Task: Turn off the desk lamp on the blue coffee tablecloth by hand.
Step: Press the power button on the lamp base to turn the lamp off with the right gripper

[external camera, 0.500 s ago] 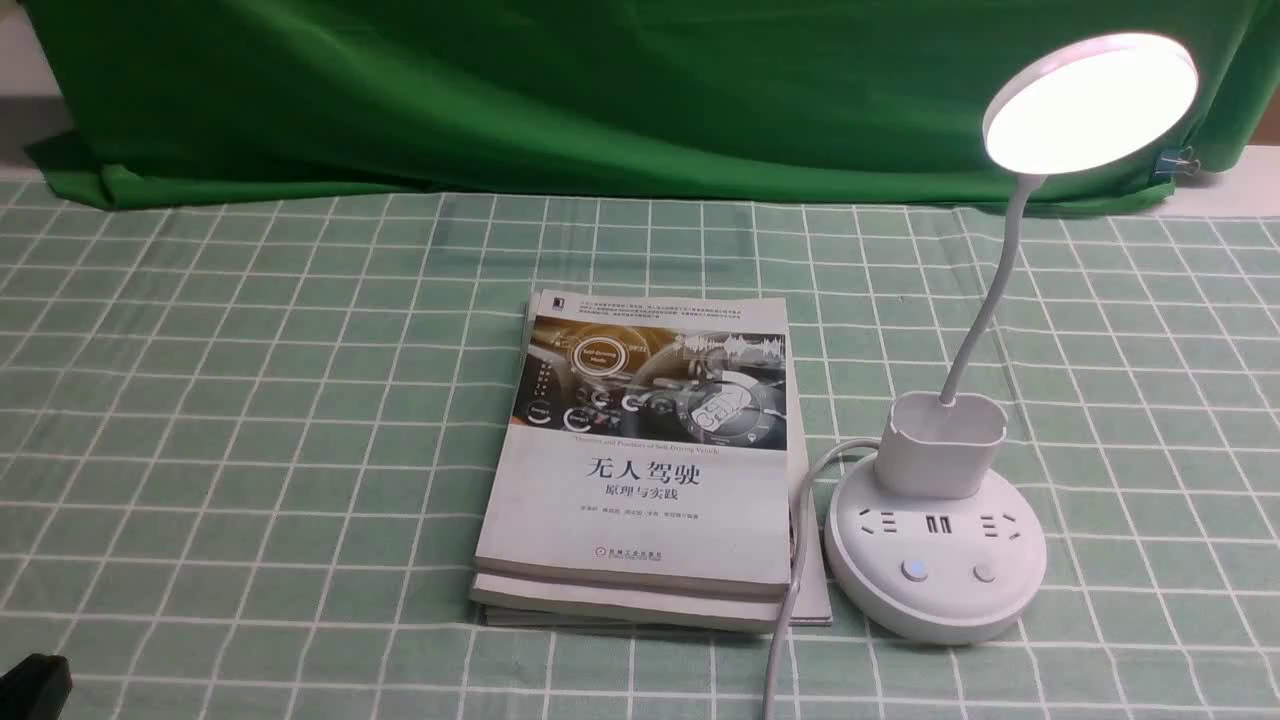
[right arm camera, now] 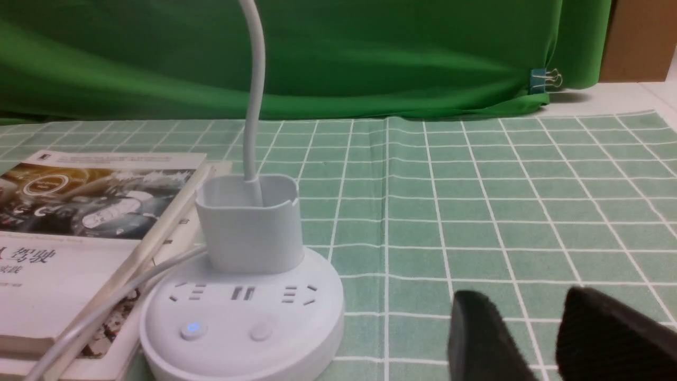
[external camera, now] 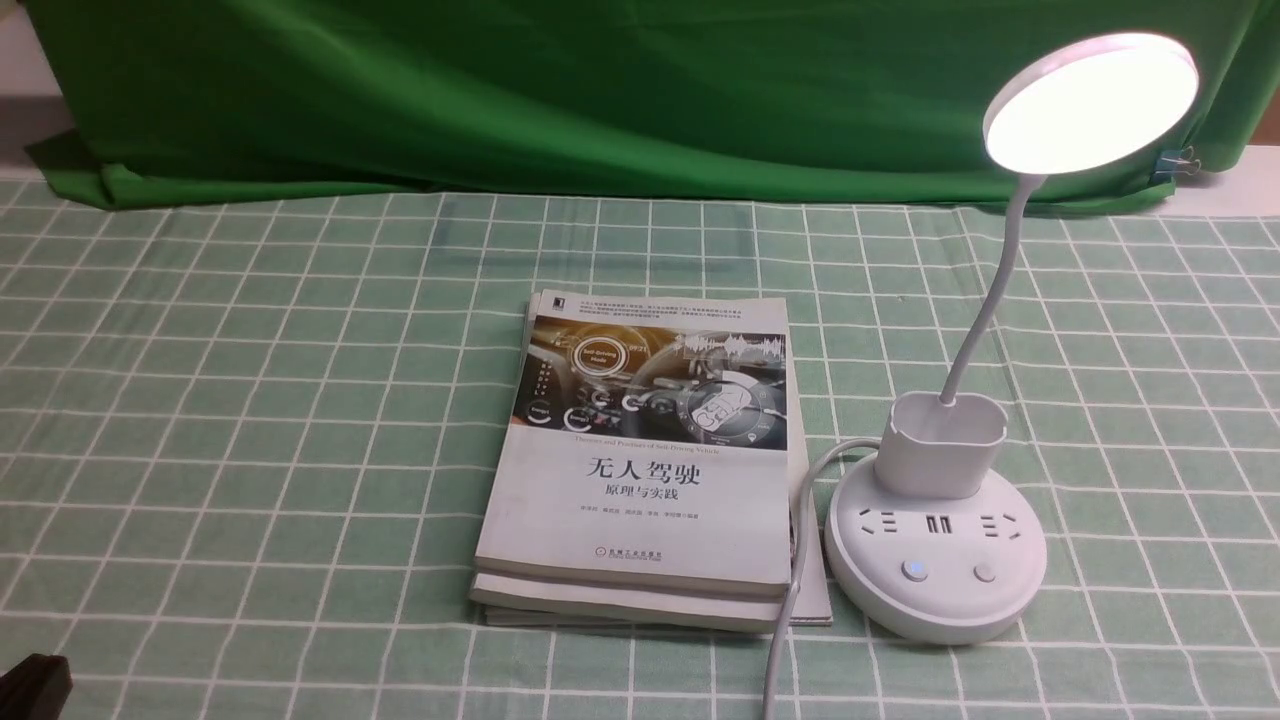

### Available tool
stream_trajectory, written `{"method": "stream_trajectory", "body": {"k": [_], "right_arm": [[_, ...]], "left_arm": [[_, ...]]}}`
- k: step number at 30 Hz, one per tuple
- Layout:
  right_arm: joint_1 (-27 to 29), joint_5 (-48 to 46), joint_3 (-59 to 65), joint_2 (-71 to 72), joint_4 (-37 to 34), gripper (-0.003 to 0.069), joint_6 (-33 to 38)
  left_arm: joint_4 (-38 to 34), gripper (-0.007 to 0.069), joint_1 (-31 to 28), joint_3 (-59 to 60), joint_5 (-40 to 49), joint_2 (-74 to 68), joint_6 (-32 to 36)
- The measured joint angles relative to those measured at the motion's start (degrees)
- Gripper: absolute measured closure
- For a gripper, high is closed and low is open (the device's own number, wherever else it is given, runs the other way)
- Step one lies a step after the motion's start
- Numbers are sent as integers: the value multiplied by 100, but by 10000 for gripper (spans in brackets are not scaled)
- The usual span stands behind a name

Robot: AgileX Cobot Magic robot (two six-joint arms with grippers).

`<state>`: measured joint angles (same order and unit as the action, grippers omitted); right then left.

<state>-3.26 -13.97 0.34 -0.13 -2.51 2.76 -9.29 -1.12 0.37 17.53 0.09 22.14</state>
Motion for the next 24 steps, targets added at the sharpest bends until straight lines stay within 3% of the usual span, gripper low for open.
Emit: {"method": "stream_trajectory", "body": {"k": [12, 15, 18, 24], "right_arm": [[0, 201, 0, 0, -179, 419, -130], [0, 742, 0, 0, -829, 419, -1239], [0, 1142, 0, 0, -1034, 419, -2216], [0, 1444, 0, 0, -1089, 456, -2797]], "left_arm": [[0, 624, 0, 0, 0, 0, 0], [0, 624, 0, 0, 0, 0, 0], [0, 624, 0, 0, 0, 0, 0], [0, 624, 0, 0, 0, 0, 0]]}}
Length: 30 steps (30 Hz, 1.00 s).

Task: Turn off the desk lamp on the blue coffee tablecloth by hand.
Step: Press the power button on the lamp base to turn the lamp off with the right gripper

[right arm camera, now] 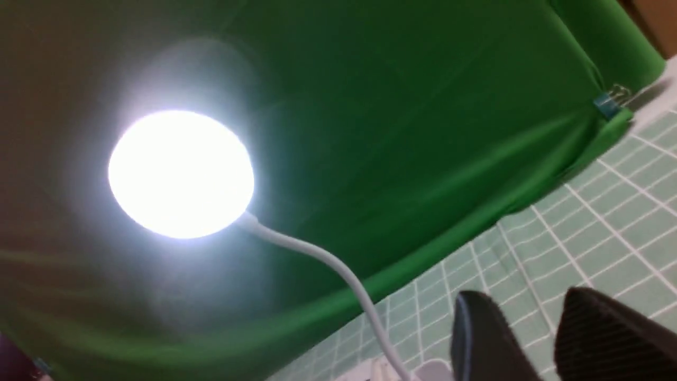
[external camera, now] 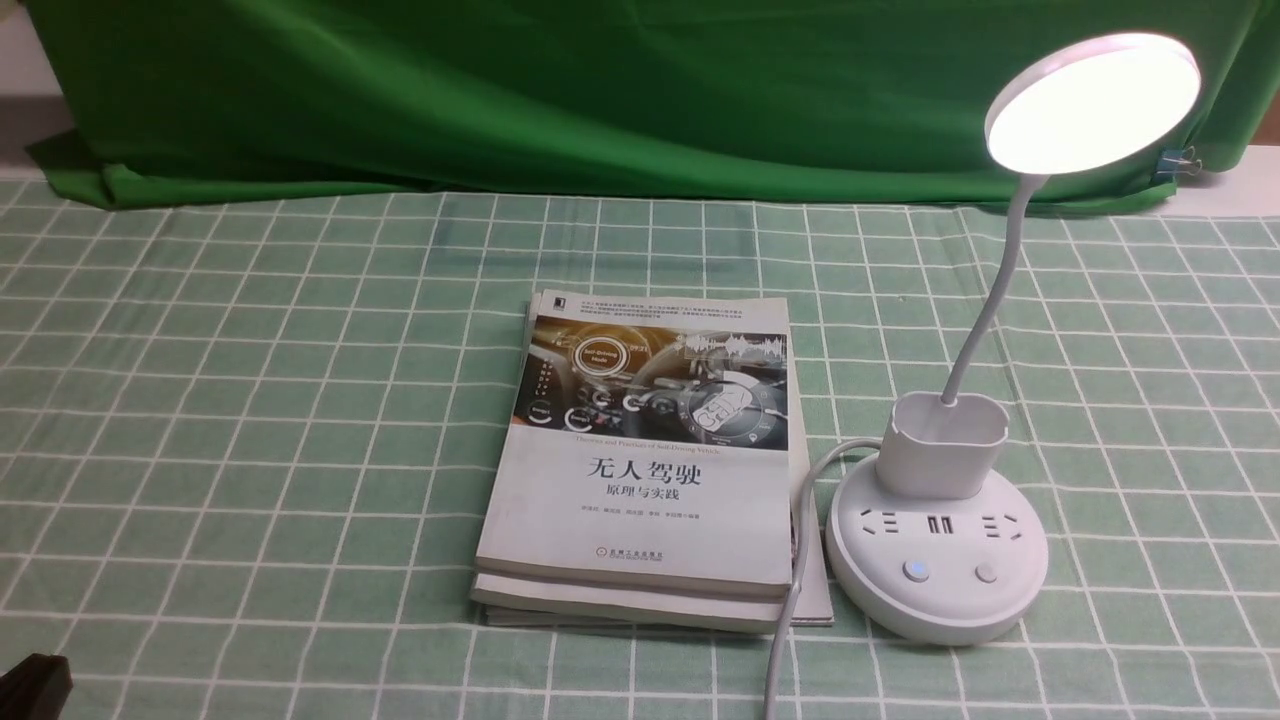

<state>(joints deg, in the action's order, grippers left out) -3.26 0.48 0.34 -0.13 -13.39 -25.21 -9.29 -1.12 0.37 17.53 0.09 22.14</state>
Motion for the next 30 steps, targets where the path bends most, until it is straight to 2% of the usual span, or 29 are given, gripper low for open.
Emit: {"method": "stream_trajectory", "body": {"k": [2, 3, 5, 6, 7, 9, 14, 17, 20, 24, 30], "right_arm": [[-18, -361, -156, -116, -14, 515, 86], [-78, -877, -473, -356, -19, 568, 359], [-178, -1427, -992, -783, -24, 603, 848], [-202, -1579, -1138, -913, -24, 607, 903], [-301, -2132, -1761, -1534, -24, 612, 1381], [-361, -2917, -2388, -2257, 13, 613, 1849], [-402, -4752, -3836, -4702, 303, 614, 2671], [-445, -5082, -4321, -5809, 381, 617, 2915], [-727, -5109, -4860, -7003, 413, 623, 3067], [-1075, -4977, -5291, -8007, 408, 623, 3185], [-1130, -4803, -5629, -9011, 413, 623, 3258]], "left_arm": [[0, 624, 0, 0, 0, 0, 0], [0, 624, 0, 0, 0, 0, 0], [0, 624, 0, 0, 0, 0, 0], [0, 624, 0, 0, 0, 0, 0], [0, 624, 0, 0, 0, 0, 0], [0, 624, 0, 0, 0, 0, 0], [0, 624, 0, 0, 0, 0, 0], [0, 624, 0, 0, 0, 0, 0], [0, 624, 0, 0, 0, 0, 0], [0, 624, 0, 0, 0, 0, 0], [0, 624, 0, 0, 0, 0, 0]]}}
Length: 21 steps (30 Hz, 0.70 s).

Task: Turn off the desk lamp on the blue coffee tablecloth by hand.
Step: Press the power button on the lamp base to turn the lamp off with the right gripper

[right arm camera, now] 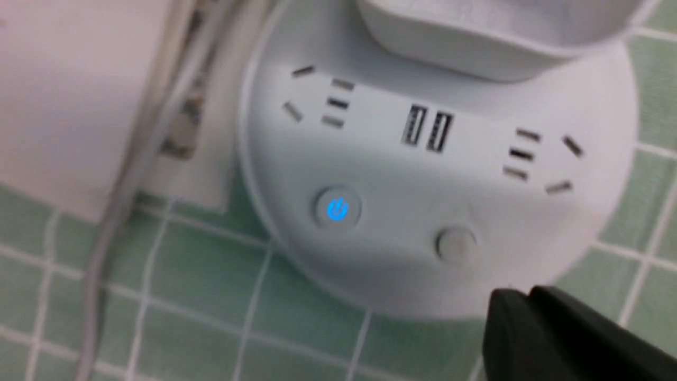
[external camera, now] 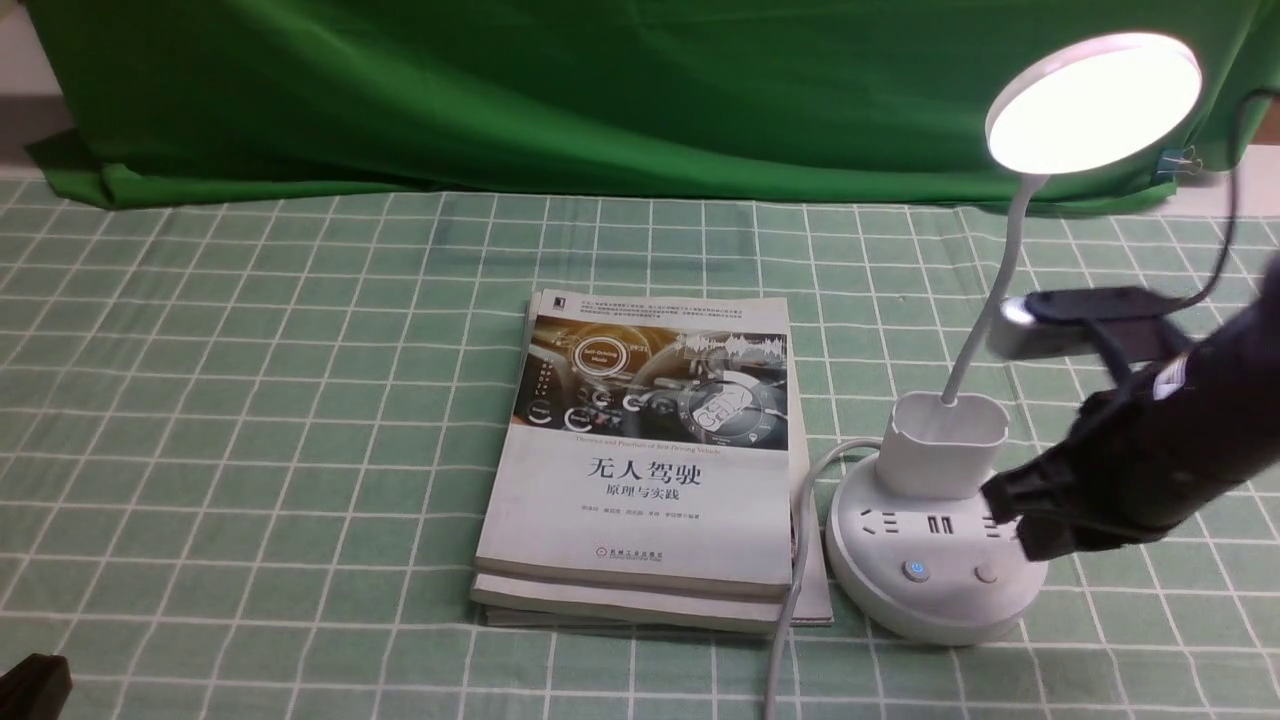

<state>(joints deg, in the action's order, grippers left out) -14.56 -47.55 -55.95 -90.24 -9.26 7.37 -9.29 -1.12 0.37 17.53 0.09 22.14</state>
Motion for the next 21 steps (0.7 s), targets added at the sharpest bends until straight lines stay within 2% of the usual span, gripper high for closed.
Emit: {"method": "stream_trajectory", "body": {"k": [21], "right_arm": [[-247, 424, -37, -372, -128, 622, 8]], "left_arm": [[0, 624, 0, 0, 0, 0, 0]]}}
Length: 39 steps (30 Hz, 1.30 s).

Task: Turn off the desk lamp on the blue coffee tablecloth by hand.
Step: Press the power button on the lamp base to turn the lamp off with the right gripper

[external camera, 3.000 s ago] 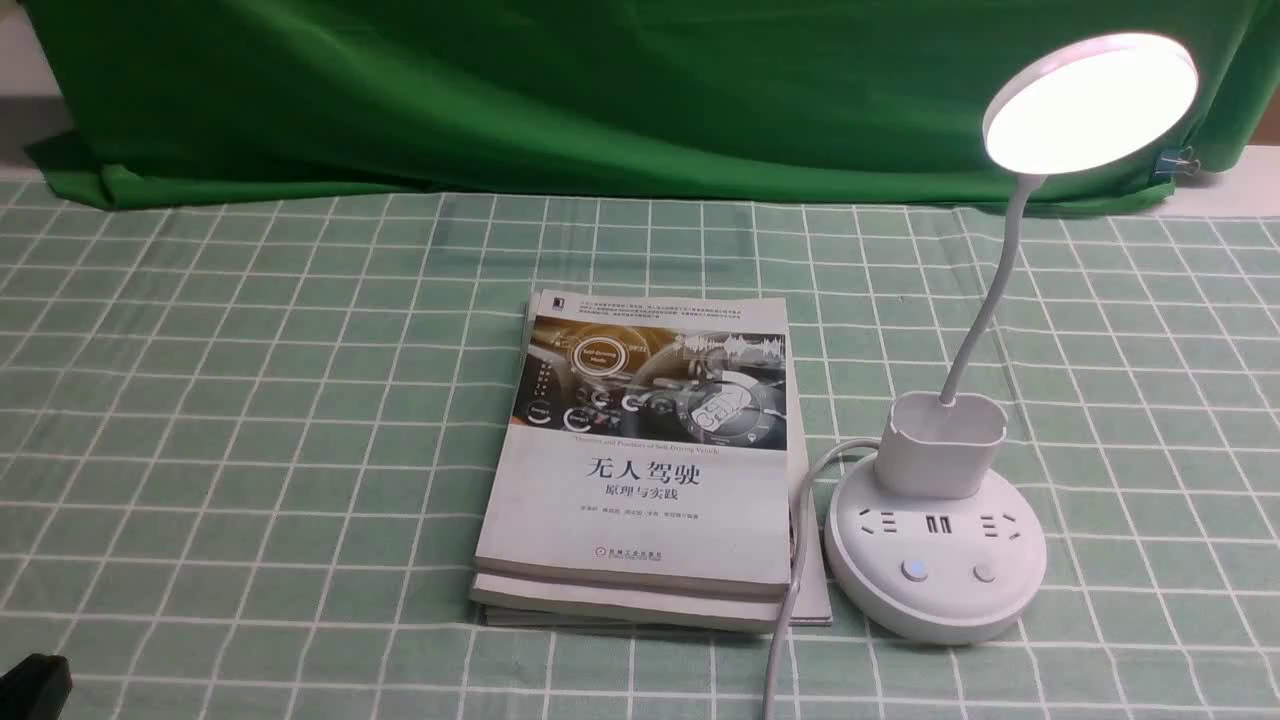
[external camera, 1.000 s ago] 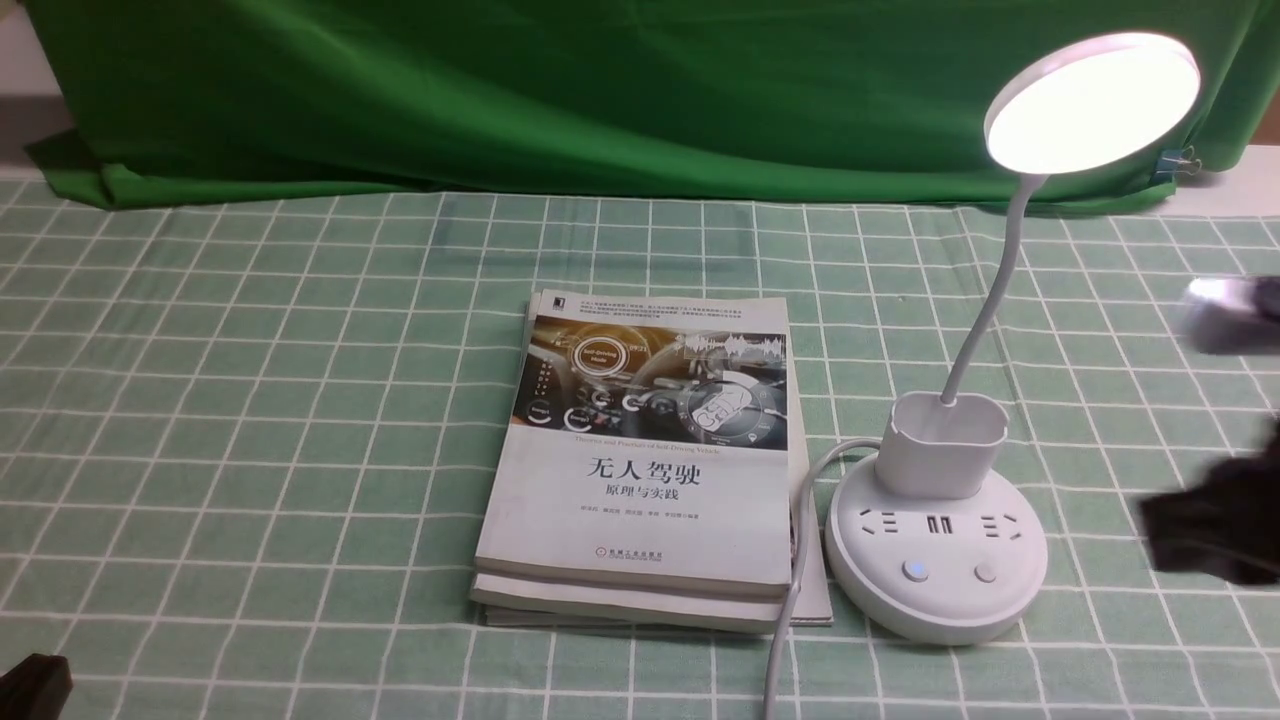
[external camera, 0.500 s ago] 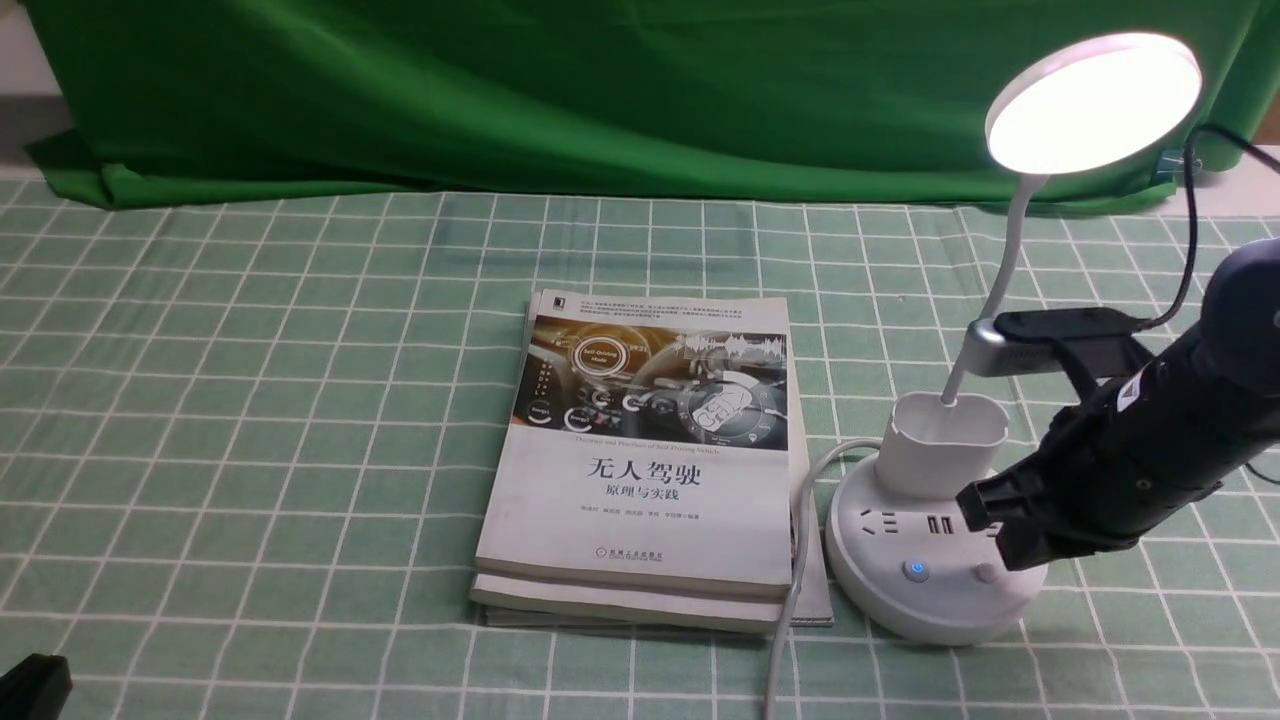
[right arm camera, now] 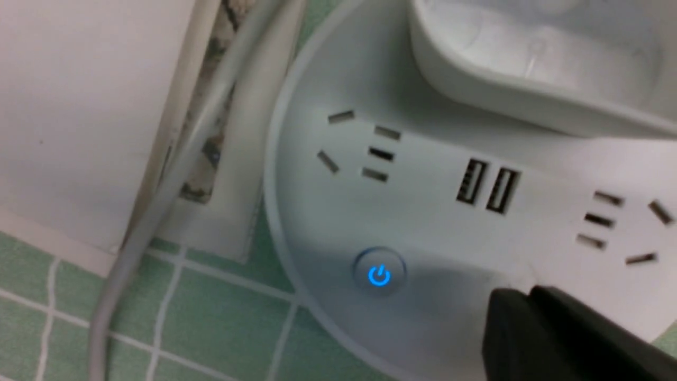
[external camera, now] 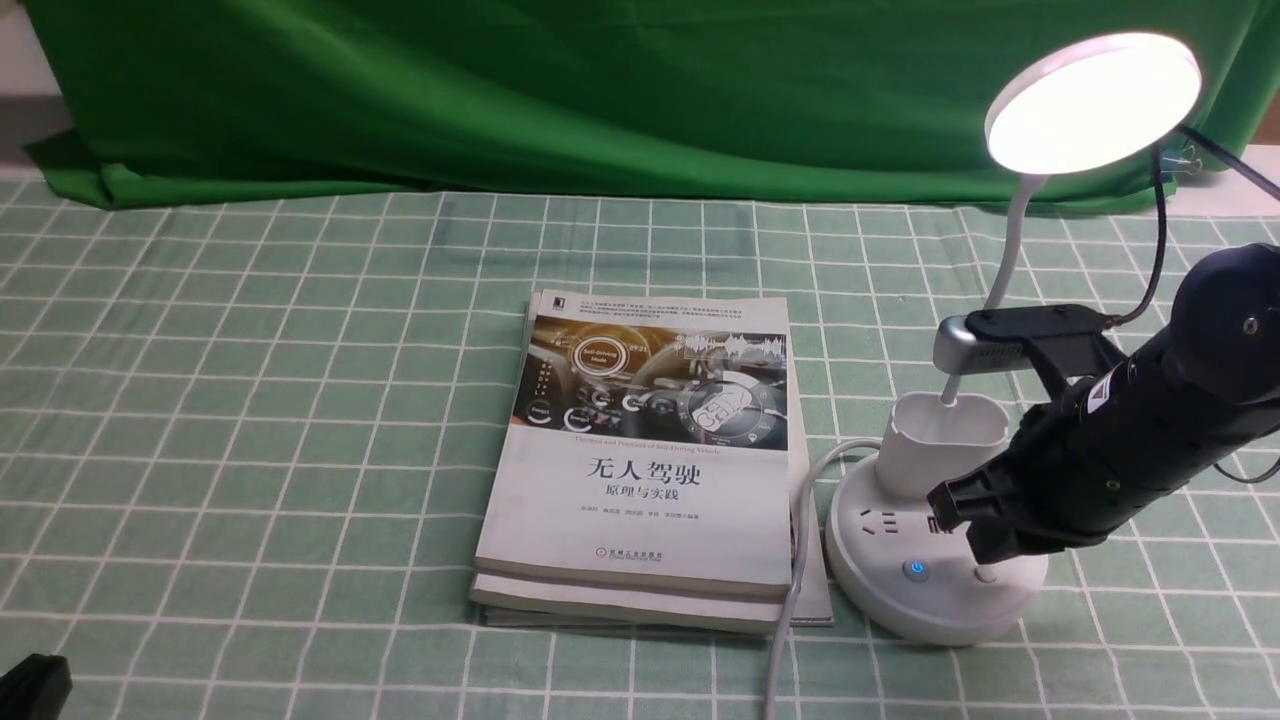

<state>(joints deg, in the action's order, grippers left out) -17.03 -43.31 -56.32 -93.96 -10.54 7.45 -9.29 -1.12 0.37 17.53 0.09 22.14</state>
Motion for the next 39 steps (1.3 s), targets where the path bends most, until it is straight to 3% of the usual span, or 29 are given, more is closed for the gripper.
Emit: {"method": "stream_trajectory", "body": {"k": [14, 25, 39], "right_arm": [[0, -38, -74, -410, 140, 622, -12], [0, -40, -41, 174, 140, 622, -12], [0, -62, -104, -438, 109, 622, -19]], "left_arm": [[0, 624, 0, 0, 0, 0, 0], [0, 624, 0, 0, 0, 0, 0], [0, 624, 0, 0, 0, 0, 0]]}}
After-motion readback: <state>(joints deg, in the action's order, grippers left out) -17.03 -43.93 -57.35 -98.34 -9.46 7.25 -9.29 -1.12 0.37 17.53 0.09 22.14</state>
